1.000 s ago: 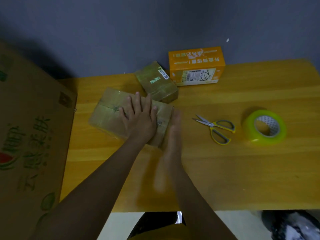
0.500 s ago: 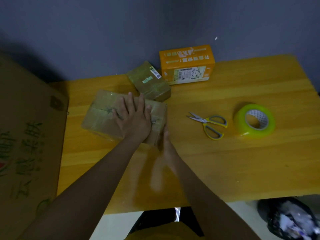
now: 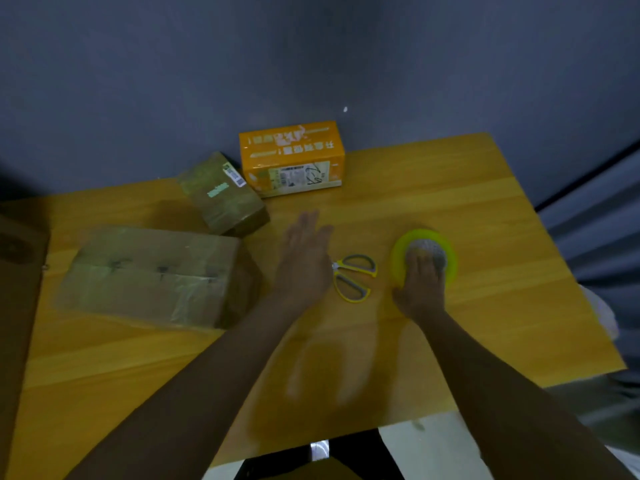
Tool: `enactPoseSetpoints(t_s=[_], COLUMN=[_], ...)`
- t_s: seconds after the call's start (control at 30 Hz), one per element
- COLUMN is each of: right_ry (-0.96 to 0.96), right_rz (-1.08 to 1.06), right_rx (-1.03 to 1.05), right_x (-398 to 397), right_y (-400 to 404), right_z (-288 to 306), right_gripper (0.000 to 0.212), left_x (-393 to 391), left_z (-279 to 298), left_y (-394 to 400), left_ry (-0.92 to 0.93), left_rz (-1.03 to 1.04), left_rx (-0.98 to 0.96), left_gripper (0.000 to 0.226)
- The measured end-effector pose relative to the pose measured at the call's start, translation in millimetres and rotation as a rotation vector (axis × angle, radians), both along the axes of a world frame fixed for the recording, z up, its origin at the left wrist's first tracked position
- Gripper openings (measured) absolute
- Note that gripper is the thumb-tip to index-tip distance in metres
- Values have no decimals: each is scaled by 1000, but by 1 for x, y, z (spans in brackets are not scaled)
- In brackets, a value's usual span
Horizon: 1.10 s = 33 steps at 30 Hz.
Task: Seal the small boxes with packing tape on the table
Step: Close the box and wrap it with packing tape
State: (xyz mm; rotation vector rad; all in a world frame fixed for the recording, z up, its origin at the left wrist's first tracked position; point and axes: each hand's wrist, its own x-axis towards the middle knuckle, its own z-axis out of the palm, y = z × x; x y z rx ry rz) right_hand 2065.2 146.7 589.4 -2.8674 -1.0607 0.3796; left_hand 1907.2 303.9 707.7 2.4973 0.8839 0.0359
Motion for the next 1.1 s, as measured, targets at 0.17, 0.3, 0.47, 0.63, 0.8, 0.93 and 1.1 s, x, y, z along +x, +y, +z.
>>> enactPoseSetpoints(t_s=[0.17,0.3,0.47,0.63,0.8,0.93,1.1], right_ry=[-38,299,528,564,572,533,480], right_rz=[214,186,241,227,202,298,357], right_rx=[-224,254,464,540,629,638,639], right_x=[36,58,70,67,51,26,-22], right_y=[-1,-12,-13,6,34,58,93], right_z=[1,18,56,91,121,144,168], right_gripper=[68,68,56,47,41,44,52], left_x=[64,106,131,115,91,62,10], left_z=[-38,-40,-17,4,21,46,77], left_y=[-34,-43,-37,-38,-38,-9,29], left_ry=[190,85,-108,-279,-392,-512,-542], left_rz=[-65,-46,39,63,123,261,345], left_rx=[-203,-426,-490,-111,126,58,11], left_gripper=[55,57,57,43,31,22,15])
